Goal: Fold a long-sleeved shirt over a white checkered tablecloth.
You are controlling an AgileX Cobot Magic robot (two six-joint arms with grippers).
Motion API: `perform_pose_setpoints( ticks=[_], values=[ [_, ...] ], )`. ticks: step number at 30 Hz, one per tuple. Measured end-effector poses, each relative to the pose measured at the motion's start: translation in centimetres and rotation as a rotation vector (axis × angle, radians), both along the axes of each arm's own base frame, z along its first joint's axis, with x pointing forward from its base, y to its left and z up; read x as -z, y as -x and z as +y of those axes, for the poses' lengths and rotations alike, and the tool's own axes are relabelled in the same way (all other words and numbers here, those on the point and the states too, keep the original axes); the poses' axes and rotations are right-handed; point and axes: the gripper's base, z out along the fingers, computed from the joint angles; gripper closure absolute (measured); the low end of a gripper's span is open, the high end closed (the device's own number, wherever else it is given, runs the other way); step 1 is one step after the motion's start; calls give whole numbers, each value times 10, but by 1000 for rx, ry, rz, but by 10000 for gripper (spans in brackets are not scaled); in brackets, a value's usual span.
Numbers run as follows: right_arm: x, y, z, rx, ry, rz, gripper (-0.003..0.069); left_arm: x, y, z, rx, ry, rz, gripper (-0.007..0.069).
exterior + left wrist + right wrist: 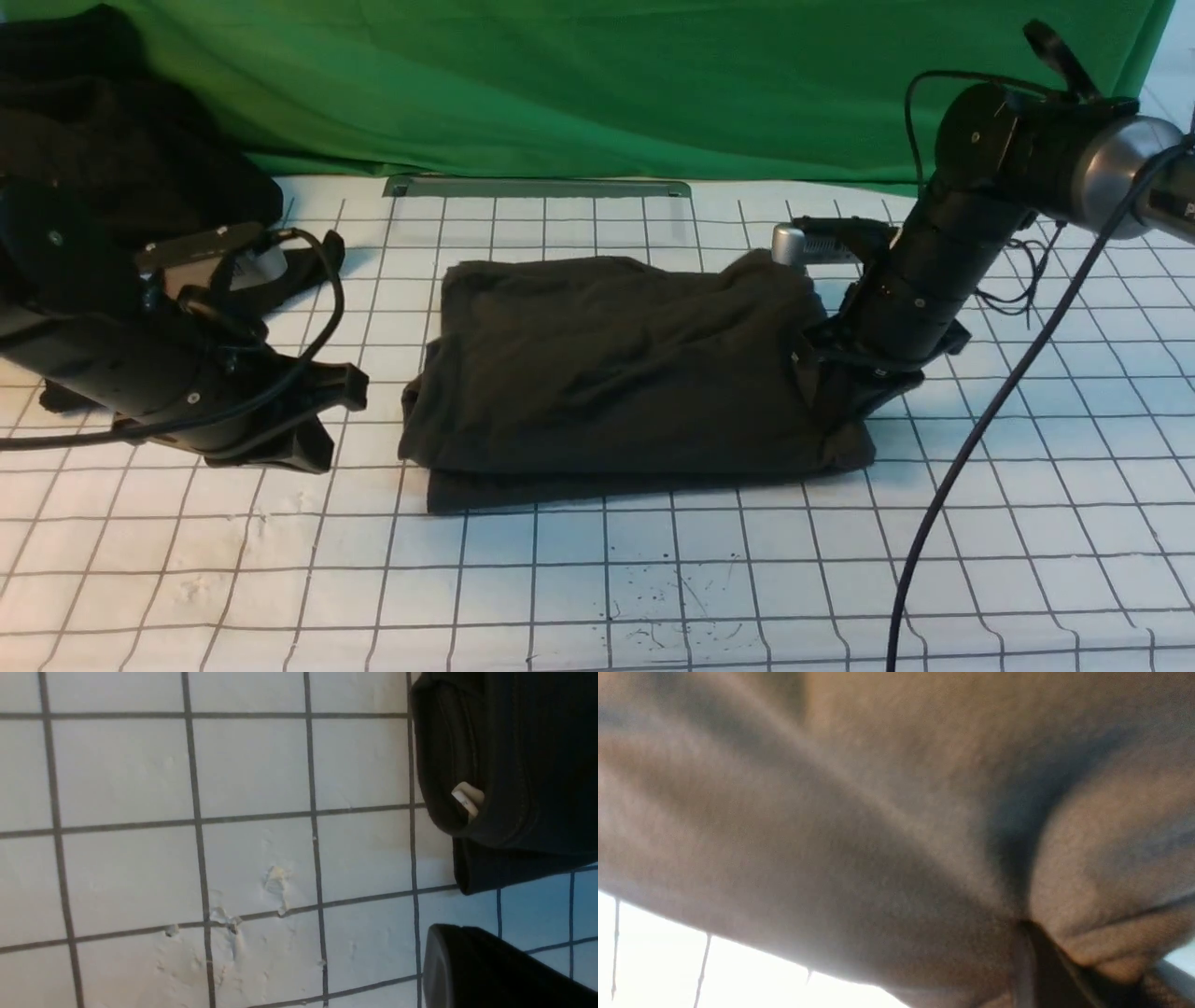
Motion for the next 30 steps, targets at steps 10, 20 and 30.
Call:
perform_pose_setpoints(
  ticks=[10,20,30],
  values=[
    [0,62,-24,24,86,-5,564,-11,2,-11,40,125,-14,624],
    [-29,75,-37,11,189,-41,350,-48,-9,-16,130,138,-53,624],
    [-252,205,-75,189,-80,-1056,648,-131,56,-10,211,108,-344,624]
  ],
)
